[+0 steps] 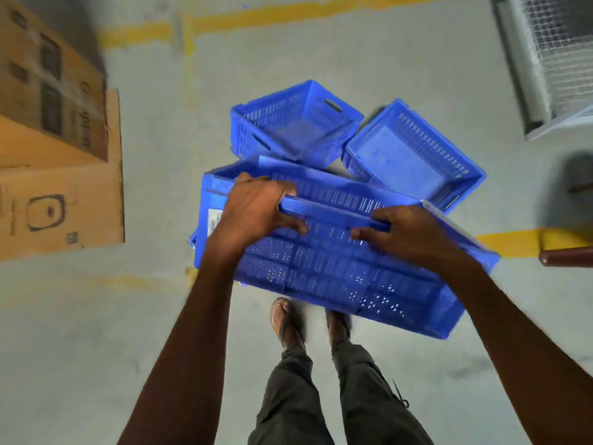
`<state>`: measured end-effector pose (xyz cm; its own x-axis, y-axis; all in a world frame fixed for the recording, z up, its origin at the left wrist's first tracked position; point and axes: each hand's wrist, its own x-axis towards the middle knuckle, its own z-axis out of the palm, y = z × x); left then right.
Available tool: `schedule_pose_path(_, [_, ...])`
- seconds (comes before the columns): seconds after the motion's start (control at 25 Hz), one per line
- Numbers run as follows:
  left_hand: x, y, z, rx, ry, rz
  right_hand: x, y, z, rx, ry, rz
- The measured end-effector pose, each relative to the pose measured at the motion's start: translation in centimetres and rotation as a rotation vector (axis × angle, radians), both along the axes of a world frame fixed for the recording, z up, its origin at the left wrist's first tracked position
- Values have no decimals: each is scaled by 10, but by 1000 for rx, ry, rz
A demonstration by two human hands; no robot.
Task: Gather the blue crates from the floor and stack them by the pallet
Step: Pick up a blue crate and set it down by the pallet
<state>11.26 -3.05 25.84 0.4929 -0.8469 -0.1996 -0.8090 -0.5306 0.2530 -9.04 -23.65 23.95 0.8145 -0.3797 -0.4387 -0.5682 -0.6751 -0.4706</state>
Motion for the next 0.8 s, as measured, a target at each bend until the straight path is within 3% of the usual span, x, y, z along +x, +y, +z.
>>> schedule_pose_path(0.16, [-28,56,71,-159,130,247,48,41,81,-89,-3,250])
schedule_pose_path(0.32, [-56,112,117,-127,-56,426,95,101,146,-143,-55,531])
schedule_pose_path(0.52, [-56,256,148,-188,-38,774,144,215,200,-78,-106,867])
schedule_pose_path(0.64, [-55,356,171,-233,-25,980,160,302,212,-367,-280,976])
schedule_pose_path(0.8, [-69,503,198,-263,-120,1177,155,467,228,-455,-555,1114])
